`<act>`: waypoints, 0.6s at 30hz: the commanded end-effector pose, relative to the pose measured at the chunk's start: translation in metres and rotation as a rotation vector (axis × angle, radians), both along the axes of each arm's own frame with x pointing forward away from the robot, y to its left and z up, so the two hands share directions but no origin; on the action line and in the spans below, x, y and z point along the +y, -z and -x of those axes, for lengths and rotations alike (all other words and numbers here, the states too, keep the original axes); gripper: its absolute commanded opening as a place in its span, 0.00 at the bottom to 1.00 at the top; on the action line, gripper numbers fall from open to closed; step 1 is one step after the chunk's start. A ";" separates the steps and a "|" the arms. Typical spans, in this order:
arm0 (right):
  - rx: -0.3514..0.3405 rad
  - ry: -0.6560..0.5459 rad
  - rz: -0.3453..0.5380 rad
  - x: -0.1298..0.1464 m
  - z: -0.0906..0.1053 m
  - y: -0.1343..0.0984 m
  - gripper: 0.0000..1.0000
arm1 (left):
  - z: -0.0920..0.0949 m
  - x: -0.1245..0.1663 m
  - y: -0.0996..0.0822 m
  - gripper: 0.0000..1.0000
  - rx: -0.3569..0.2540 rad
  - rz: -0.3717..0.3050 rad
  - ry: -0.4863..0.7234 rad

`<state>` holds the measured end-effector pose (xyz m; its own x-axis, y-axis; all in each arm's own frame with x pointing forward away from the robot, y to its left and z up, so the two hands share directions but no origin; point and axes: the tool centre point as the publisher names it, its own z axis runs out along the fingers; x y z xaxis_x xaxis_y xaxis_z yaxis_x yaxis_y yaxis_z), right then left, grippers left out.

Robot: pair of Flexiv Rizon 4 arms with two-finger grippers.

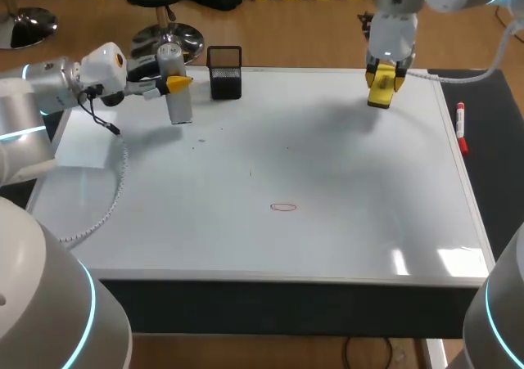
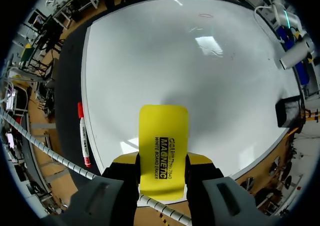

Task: Pick up the inspection probe, press it on each red-marked spot on the whiteboard one by one, put down the probe, pick up the eraser, and wipe off all the red marks.

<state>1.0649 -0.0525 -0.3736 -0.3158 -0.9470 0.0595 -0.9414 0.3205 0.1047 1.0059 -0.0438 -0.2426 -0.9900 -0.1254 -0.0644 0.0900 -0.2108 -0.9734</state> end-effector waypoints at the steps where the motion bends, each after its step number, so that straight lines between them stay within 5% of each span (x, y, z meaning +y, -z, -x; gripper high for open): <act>1: 0.012 -0.045 0.019 0.022 0.019 0.002 0.00 | 0.001 0.000 -0.002 0.00 0.000 -0.002 -0.003; 9: 0.021 -0.138 -0.024 0.064 0.079 0.015 0.00 | 0.001 0.000 -0.002 0.00 0.000 -0.002 -0.003; 16: -0.059 -0.202 -0.064 0.104 0.127 0.000 0.00 | 0.001 0.000 -0.002 0.00 0.000 -0.002 -0.003; 18: -0.083 -0.193 -0.144 0.114 0.140 -0.004 0.00 | 0.001 0.000 -0.002 0.00 0.000 -0.002 -0.003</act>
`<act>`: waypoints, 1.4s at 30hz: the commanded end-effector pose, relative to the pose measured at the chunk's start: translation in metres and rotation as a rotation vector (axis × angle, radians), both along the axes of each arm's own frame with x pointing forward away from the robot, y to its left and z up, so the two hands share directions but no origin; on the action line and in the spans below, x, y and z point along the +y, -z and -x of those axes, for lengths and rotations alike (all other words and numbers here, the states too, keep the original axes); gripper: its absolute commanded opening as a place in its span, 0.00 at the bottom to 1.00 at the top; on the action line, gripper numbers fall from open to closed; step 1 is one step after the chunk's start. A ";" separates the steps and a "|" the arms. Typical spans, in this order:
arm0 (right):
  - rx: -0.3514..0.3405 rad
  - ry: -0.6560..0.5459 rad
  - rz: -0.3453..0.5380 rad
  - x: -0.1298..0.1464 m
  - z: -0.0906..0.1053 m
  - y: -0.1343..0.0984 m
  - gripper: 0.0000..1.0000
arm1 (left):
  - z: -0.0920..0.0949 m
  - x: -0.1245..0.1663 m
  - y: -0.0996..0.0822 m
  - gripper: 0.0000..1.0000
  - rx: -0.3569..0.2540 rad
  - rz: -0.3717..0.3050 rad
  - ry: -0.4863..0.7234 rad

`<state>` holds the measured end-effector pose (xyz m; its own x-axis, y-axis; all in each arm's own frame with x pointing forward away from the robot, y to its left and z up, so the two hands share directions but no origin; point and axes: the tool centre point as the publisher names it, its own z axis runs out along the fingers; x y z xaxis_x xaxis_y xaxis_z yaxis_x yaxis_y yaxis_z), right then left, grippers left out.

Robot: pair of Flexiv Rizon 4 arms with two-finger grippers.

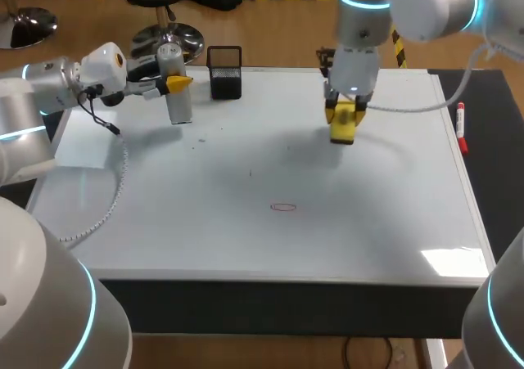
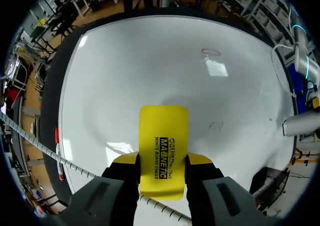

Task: Pick up the inspection probe, press it on each red-marked spot on the whiteboard one by one, put down the probe, pick up the eraser, and wipe off all the red marks.

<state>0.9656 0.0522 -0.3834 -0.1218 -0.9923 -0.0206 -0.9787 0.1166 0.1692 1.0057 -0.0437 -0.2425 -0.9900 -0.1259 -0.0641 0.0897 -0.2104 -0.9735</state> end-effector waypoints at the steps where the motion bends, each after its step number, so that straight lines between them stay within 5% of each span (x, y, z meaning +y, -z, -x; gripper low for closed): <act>1: -0.123 -0.007 -0.057 0.016 0.047 -0.012 0.00 | 0.001 -0.001 -0.002 0.00 0.000 -0.002 -0.003; 20: -0.128 -0.153 -0.015 0.114 0.147 -0.002 0.00 | 0.001 -0.001 -0.002 0.00 0.000 -0.002 -0.003; 31: -0.085 -0.172 -0.045 0.150 0.170 0.018 0.00 | 0.001 -0.001 -0.002 0.00 0.000 -0.002 -0.003; 42: -0.047 -0.226 -0.069 0.174 0.167 0.036 0.00 | 0.001 -0.001 -0.002 0.00 0.000 -0.002 -0.003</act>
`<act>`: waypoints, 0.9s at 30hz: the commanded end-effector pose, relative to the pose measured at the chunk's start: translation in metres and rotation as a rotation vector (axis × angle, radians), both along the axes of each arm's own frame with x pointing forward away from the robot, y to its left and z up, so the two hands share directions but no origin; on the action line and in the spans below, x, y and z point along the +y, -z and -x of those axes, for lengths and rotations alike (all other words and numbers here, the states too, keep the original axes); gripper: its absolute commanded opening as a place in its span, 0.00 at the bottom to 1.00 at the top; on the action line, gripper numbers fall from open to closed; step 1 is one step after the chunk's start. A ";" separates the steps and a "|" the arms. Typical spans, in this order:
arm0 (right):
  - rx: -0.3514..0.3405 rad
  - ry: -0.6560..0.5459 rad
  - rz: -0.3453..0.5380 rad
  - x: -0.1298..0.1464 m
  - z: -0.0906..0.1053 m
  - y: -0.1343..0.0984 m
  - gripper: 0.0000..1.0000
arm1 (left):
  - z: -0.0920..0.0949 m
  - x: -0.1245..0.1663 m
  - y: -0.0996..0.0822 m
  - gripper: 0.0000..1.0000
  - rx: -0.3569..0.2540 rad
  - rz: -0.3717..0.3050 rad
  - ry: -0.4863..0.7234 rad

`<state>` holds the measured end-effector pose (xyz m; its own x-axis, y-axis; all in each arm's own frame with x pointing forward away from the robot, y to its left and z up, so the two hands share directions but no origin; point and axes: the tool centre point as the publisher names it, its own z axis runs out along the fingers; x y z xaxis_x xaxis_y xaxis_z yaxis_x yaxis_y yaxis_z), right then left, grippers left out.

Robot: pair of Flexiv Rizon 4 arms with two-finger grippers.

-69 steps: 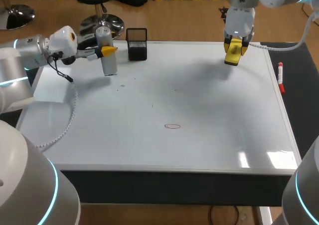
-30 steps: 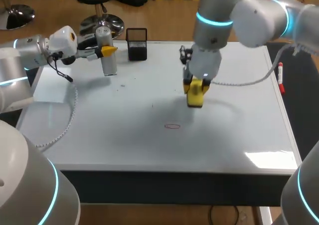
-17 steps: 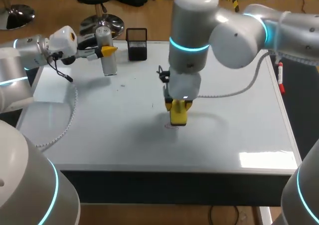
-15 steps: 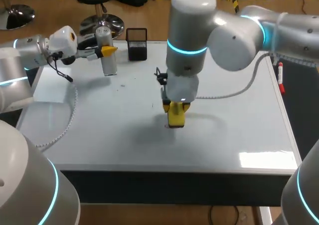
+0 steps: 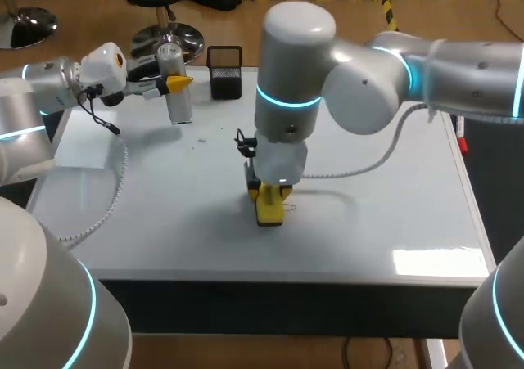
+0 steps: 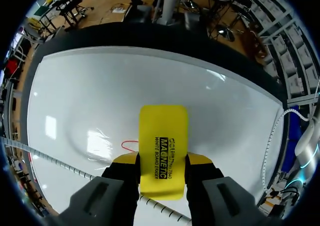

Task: Pick up the inspection probe, press it on each red-marked spot on the whiteboard one by one, put down the probe, pick up the eraser, and wipe off all the red marks.

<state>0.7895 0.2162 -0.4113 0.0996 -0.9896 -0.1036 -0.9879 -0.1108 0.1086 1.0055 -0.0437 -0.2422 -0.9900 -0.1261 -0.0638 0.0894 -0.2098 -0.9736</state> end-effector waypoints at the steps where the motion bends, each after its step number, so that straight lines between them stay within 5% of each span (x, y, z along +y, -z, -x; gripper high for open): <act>1: 0.015 -0.013 0.013 0.011 -0.010 0.008 0.00 | 0.001 -0.001 -0.001 0.00 -0.001 -0.002 -0.003; 27: 0.042 0.036 0.048 -0.006 -0.008 0.027 0.00 | 0.001 -0.001 -0.001 0.00 -0.001 -0.002 -0.003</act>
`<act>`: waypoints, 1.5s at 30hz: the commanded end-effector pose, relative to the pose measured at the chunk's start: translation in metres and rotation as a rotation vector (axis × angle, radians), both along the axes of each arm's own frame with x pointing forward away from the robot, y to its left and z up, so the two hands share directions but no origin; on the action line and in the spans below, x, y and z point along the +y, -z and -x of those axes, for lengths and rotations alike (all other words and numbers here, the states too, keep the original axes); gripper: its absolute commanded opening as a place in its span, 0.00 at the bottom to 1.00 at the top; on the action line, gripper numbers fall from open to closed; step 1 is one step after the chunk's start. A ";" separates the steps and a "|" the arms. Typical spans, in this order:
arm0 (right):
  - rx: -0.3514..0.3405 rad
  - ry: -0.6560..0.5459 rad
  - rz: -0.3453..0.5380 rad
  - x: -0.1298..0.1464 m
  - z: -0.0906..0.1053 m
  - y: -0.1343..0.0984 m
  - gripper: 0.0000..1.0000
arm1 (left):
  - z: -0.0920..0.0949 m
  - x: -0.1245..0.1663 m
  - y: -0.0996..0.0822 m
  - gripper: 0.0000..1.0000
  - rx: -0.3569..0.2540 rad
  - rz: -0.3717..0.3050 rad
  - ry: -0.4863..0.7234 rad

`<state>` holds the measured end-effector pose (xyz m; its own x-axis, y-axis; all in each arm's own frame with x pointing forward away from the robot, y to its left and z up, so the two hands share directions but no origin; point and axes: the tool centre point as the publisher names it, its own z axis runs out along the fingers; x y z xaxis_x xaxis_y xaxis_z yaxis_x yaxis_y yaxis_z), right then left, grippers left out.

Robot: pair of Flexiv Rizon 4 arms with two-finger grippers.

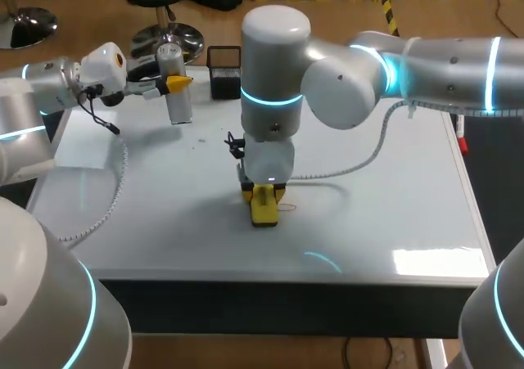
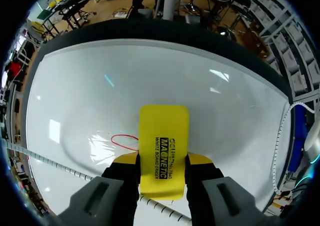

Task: Pick up the inspection probe, press it on each red-marked spot on the whiteboard one by one, put down the probe, pick up the eraser, and wipe off all the red marks.

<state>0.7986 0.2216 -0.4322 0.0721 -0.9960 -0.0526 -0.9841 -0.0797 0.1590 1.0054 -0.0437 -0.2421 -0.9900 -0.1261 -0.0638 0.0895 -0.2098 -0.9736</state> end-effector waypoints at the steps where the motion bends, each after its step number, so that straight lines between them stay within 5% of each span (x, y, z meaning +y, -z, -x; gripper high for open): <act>1: -0.002 0.020 -0.009 -0.015 0.002 0.007 0.00 | 0.001 -0.001 -0.001 0.00 -0.001 -0.001 -0.003; 18: 0.036 0.120 0.019 -0.063 0.006 0.022 0.00 | 0.001 -0.001 -0.001 0.00 -0.001 -0.001 -0.003; 45: 0.062 0.158 0.063 -0.100 0.013 0.024 0.00 | 0.001 -0.001 -0.001 0.00 -0.001 -0.001 -0.003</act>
